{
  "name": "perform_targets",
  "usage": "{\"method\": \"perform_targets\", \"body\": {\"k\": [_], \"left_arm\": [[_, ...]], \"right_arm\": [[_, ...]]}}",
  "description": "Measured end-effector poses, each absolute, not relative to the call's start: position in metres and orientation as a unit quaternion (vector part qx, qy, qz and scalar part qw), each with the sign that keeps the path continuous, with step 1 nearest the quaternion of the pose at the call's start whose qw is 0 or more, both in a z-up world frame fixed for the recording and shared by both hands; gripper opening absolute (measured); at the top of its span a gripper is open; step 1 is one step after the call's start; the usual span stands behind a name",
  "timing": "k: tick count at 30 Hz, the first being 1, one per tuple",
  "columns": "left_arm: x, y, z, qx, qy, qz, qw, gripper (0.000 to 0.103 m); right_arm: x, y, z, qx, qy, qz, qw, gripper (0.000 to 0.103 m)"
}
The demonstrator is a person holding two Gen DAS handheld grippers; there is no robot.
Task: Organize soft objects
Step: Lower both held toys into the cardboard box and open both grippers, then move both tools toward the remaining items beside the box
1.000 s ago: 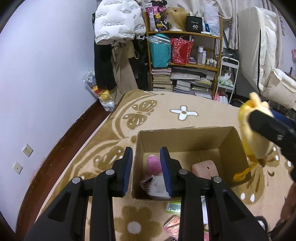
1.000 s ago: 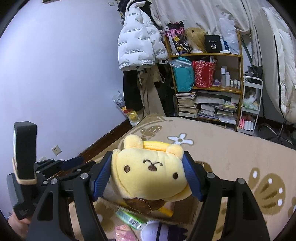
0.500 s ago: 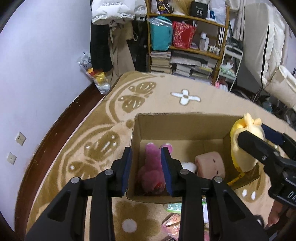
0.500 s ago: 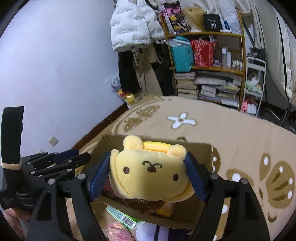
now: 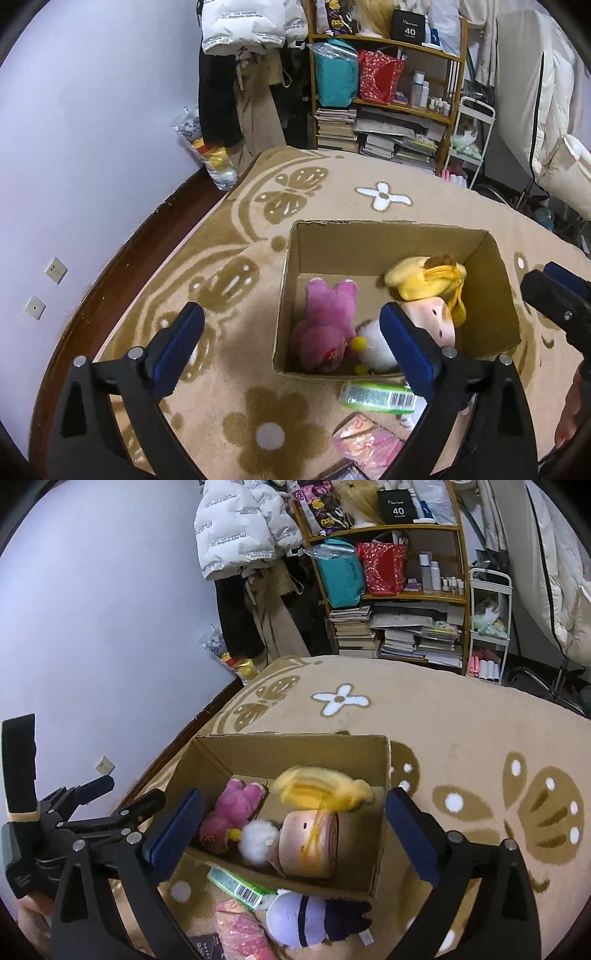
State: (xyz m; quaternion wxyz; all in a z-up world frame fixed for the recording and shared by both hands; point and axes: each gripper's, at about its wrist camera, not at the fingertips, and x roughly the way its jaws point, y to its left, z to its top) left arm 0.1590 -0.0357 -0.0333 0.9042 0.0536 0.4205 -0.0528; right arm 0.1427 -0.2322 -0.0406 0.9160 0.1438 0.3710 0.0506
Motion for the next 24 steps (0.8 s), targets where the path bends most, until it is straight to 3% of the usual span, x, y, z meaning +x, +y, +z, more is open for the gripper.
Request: {"method": "perform_targets", "body": {"k": [4,24], "left_arm": [[0.147,-0.027,-0.028,0.040,0.421,-0.054,0.904,0.101],[0.084,-0.017,-0.022,0.038,0.458,-0.082,0.885,0.101]], "right_arm": [[0.129,-0.233,-0.035,0.151,0.368,0.048,0.916,0.103],[0.068,-0.208,-0.023,0.128,0.366,0.050,0.921,0.103]]}}
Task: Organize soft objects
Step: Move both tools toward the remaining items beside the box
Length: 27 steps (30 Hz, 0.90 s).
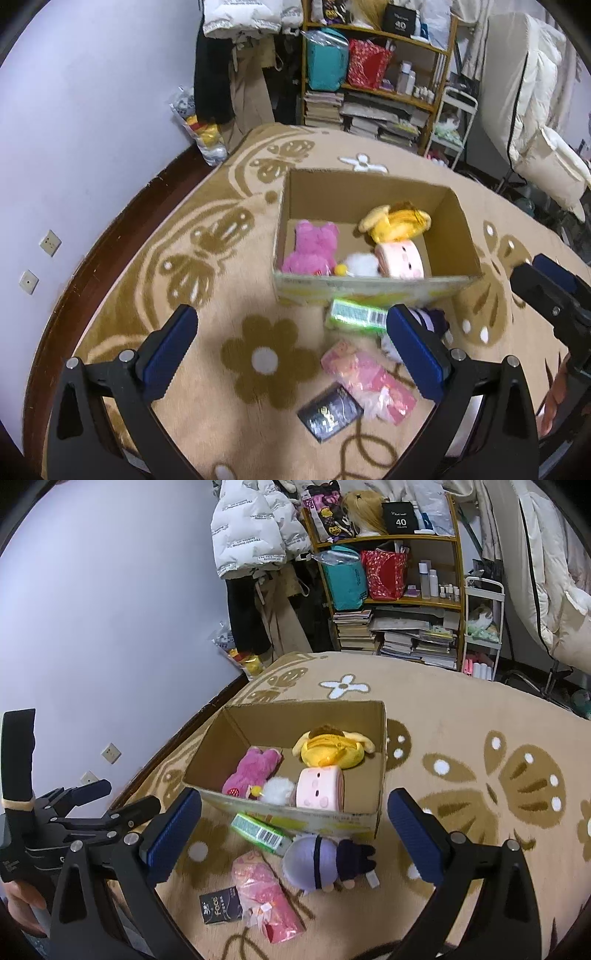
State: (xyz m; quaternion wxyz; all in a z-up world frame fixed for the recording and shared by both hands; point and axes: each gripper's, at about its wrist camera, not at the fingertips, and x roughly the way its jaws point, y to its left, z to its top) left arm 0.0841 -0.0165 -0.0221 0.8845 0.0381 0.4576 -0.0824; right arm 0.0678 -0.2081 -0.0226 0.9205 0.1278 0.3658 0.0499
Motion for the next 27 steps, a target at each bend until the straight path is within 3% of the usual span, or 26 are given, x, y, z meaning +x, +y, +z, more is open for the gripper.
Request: {"method": "perform_targets", "body": {"k": [27], "left_arm": [[0.070,-0.031,-0.101,0.085,0.579,-0.074,0.807,0.101]], "right_arm": [[0.062,-0.216,-0.087,0.151,0.448,0.038,0.880,0.103]]}}
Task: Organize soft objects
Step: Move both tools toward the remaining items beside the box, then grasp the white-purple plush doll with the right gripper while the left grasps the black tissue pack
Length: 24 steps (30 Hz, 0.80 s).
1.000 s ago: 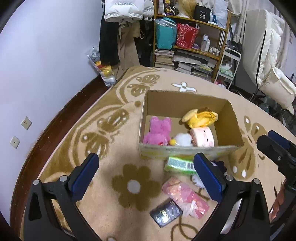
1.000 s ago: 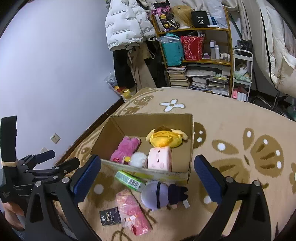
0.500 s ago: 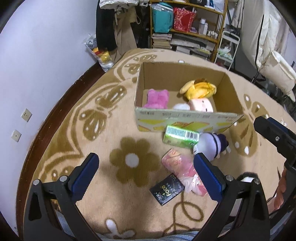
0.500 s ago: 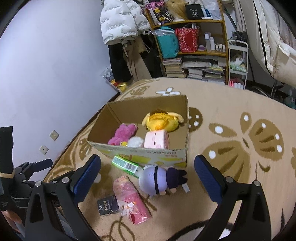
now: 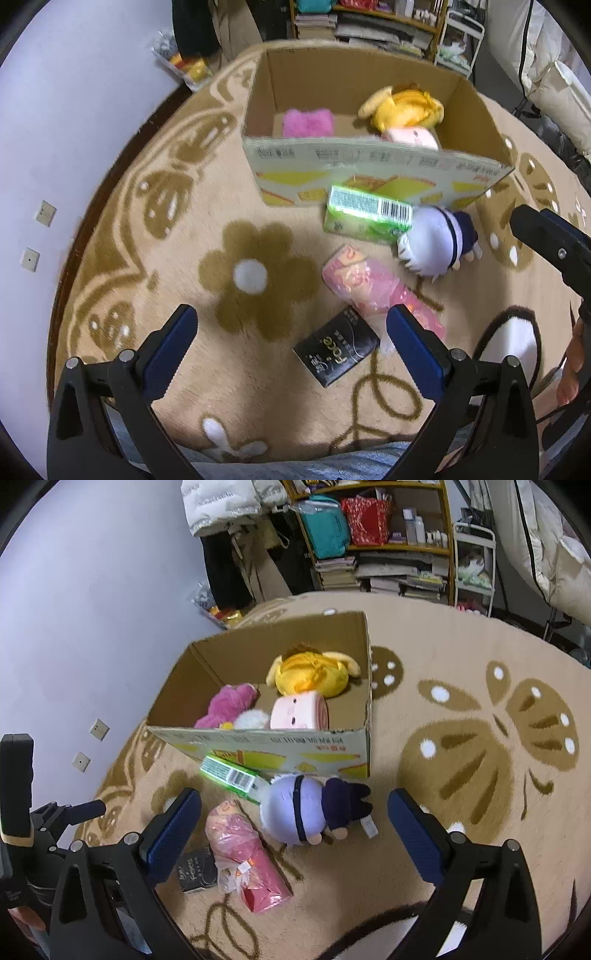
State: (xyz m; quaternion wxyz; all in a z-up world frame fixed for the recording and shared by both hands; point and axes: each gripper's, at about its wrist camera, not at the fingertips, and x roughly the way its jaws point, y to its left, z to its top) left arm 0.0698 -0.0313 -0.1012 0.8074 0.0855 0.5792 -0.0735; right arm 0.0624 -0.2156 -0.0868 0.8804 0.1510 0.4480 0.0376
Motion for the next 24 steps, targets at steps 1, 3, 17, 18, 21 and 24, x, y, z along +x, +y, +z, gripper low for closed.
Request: {"method": "perform_targets", "body": {"k": [1,3,17,18,21,24], "left_arm": [[0.070,-0.031,-0.104,0.085,0.584,-0.074,0.804,0.101],[0.073,-0.032,-0.112,0.083,0.598,-0.074,0.794,0.101],[0.095,-0.031,-0.159,0.061,0.659,-0.051,0.748,0.101],[0.096,-0.031,-0.161,0.061,0.661,-0.050,0.747,0.101],[0.099,-0.032,-0.167,0.059,0.666,-0.049,0.742,0.101],[0.102,-0.034,-0.173,0.061,0.671,-0.049,0.737,0.101]], "right_arm": [[0.063,-0.216,-0.090,0.150,0.452,0.037,0.878,0.103],[0.066,-0.215,-0.096,0.149,0.462,0.036,0.874,0.103],[0.091,-0.205,-0.142,0.151,0.518,0.031,0.841,0.103],[0.093,-0.205,-0.144,0.152,0.520,0.031,0.840,0.103],[0.098,-0.202,-0.153,0.151,0.529,0.028,0.834,0.103],[0.103,-0.201,-0.160,0.152,0.538,0.029,0.829,0.103]]}}
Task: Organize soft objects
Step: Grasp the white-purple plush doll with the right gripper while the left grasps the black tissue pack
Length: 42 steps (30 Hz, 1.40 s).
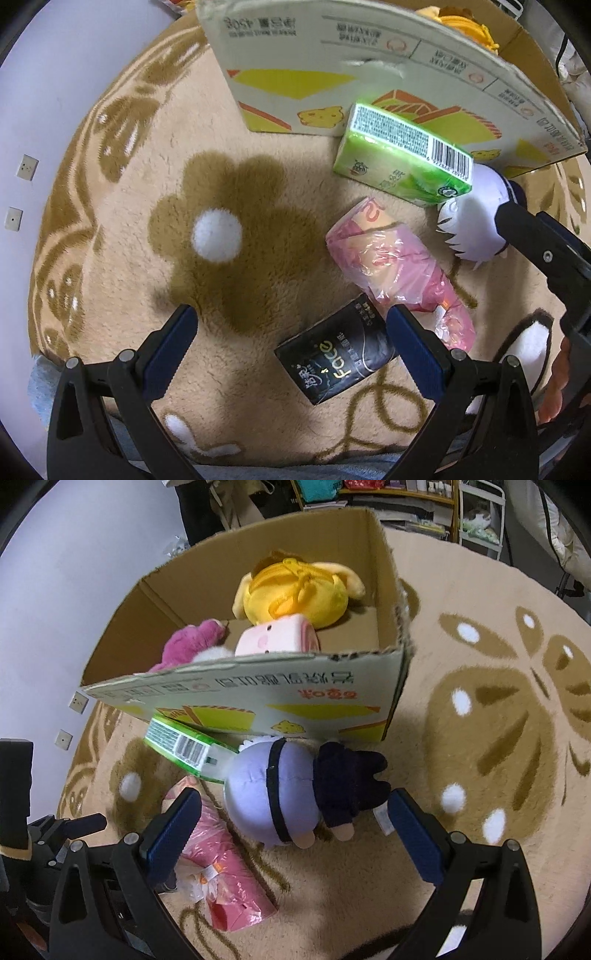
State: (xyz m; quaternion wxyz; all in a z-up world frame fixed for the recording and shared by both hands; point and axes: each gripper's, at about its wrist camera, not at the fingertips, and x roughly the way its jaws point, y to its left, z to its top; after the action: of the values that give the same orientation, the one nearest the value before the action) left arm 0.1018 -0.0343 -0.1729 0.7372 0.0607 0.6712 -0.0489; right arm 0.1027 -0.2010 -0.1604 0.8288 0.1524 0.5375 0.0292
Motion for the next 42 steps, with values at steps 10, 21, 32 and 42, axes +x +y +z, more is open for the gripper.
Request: {"method": "perform_targets", "body": {"k": [10,21,32,42], "left_arm": [[0.113,-0.040,-0.189,0.052,0.683,-0.046,0.727,0.101],[0.104,-0.033,-0.212,0.038,0.705,-0.031,0.708,0.101],[0.088,-0.041,-0.235,0.073,0.725,-0.030,0.685,0.090],[0.083,-0.042,-0.227,0.085,0.714,-0.031,0.694,0.068]], "right_arm": [[0.113,-0.198,-0.180,0.152,0.555,0.024,0.817,0.103],[0.115,-0.204,-0.188,0.163,0.562,0.020,0.811,0.103],[0.114,-0.202,-0.192,0.165,0.565,0.021,0.808,0.103],[0.106,-0.204,-0.182,0.166,0.551,0.022,0.818,0.080]]}}
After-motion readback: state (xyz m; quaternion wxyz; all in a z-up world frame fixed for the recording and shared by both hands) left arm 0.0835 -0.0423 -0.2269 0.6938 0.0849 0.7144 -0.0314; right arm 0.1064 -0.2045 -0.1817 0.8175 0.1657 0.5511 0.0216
